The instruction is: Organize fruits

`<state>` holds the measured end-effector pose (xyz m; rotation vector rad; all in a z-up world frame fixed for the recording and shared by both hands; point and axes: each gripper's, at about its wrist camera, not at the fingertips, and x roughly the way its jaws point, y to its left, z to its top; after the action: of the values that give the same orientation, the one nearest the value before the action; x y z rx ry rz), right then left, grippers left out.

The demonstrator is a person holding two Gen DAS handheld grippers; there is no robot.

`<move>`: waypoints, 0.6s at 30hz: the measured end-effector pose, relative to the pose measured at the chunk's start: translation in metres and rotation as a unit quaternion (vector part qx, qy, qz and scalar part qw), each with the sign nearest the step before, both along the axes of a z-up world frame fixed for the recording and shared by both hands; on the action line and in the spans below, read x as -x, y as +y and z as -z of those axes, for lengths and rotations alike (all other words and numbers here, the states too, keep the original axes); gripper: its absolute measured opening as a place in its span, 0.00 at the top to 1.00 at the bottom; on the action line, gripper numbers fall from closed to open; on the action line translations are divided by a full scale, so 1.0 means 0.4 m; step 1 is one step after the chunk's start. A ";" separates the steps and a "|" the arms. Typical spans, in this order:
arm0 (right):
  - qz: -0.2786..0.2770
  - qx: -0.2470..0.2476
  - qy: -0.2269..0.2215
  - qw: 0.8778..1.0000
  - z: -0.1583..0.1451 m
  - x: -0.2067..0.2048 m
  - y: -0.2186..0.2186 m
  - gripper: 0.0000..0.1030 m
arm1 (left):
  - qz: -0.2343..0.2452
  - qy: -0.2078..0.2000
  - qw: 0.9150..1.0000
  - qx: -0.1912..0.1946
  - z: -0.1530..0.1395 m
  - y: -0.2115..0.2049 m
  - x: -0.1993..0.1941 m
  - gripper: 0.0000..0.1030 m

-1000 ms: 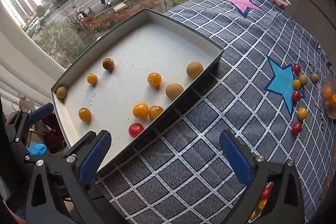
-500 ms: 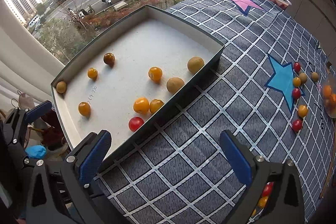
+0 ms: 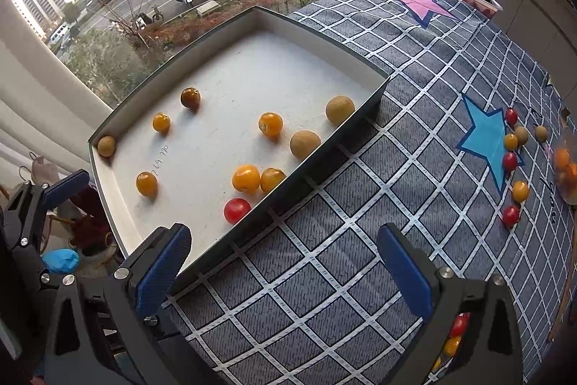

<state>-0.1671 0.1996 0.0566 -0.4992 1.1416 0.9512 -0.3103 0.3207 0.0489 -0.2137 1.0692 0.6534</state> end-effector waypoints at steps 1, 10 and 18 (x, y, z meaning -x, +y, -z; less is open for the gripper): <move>0.000 0.001 0.000 1.000 0.001 0.000 0.001 0.00 | 0.001 0.000 1.000 -0.001 0.000 -0.001 0.000 0.00; -0.006 0.009 -0.023 1.000 -0.003 0.006 0.004 0.00 | 0.004 0.003 1.000 0.001 0.004 -0.004 -0.002 0.00; -0.016 0.013 -0.039 0.999 -0.007 0.015 0.008 0.00 | 0.007 0.004 1.000 -0.001 0.003 -0.008 -0.004 0.00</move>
<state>-0.1731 0.2028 0.0592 -0.5723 1.0796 0.9378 -0.3085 0.3177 0.0477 -0.2028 1.0763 0.6422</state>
